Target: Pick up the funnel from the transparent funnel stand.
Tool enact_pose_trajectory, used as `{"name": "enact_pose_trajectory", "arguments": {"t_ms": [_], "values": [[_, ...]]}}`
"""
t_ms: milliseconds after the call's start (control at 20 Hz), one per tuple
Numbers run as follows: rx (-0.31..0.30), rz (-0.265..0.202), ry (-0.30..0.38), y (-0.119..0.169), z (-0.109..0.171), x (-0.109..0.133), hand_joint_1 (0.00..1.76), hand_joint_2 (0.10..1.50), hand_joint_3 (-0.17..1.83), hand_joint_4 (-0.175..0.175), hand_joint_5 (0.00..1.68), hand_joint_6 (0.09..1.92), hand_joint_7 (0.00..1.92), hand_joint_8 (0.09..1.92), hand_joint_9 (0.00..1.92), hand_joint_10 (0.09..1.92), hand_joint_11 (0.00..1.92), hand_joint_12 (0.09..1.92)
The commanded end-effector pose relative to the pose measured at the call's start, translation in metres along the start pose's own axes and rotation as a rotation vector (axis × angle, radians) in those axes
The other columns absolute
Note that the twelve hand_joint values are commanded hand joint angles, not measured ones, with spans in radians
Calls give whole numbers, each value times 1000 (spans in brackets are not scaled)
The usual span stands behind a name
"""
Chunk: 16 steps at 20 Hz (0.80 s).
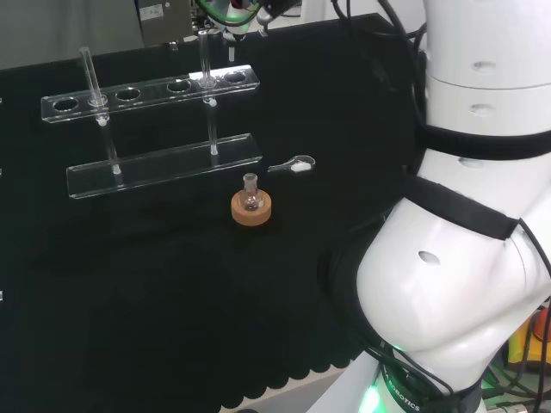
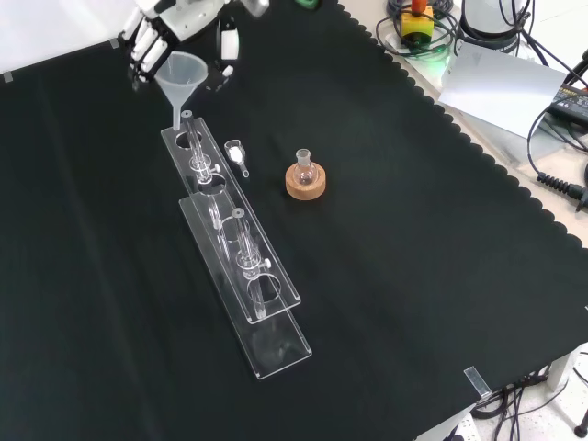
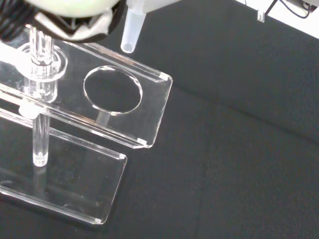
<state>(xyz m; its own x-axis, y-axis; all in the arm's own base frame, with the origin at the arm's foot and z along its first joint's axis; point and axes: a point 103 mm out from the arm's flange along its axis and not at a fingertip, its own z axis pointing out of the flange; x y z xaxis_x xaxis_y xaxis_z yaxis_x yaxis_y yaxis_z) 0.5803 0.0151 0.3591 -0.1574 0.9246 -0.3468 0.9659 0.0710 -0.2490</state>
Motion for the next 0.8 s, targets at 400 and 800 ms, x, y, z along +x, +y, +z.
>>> {"name": "enact_pose_trajectory", "arguments": {"t_ms": [400, 800], "values": [[8, 36, -17, -101, -19, 16, 920, 709, 784, -35, 530, 542, 513, 630, 969, 453, 529, 1295], [53, 53, -7, -148, -10, 36, 915, 704, 789, -35, 529, 550, 515, 636, 966, 450, 540, 1293]]}}
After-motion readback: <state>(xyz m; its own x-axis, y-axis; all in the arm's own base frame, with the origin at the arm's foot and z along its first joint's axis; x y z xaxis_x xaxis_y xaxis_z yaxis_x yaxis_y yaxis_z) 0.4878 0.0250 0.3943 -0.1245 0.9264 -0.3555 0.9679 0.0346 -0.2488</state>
